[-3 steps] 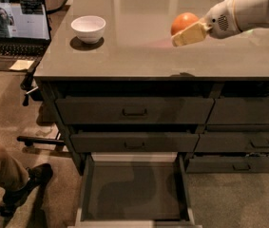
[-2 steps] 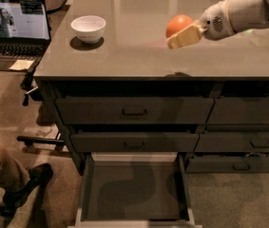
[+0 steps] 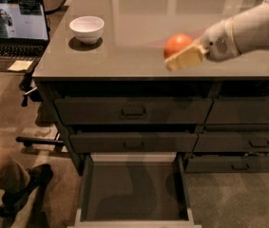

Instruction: Place orange into bottom drawer

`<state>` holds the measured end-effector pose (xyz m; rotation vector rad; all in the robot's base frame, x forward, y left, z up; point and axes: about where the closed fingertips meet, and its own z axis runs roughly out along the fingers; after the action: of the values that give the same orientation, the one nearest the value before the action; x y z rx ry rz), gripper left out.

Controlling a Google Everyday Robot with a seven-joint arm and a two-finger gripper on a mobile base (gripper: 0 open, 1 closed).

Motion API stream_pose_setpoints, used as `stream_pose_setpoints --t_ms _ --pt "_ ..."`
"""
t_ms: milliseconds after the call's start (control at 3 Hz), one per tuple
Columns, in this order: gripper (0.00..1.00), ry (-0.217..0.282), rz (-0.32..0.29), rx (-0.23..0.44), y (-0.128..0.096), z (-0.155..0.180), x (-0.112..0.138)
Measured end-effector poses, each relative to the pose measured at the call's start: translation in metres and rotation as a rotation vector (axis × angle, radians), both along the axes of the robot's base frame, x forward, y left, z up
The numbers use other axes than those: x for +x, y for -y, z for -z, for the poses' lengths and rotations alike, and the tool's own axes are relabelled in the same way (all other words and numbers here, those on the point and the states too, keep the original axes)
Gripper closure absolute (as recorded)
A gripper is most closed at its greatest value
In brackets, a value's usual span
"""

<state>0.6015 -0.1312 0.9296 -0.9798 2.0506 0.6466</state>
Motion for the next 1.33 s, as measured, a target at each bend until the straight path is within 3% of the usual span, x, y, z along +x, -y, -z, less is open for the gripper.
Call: stream_pose_setpoints --t_ms 333,667,1333 --pt "1.00 -0.051 0.021 -0.020 0.000 0.020 -0.035" --pt "1.00 -0.129 0.059 -0.104 -0.021 0.075 -0.055" --pt "1.00 -0.293 0.124 -0.228 -0.056 0.225 -0.086"
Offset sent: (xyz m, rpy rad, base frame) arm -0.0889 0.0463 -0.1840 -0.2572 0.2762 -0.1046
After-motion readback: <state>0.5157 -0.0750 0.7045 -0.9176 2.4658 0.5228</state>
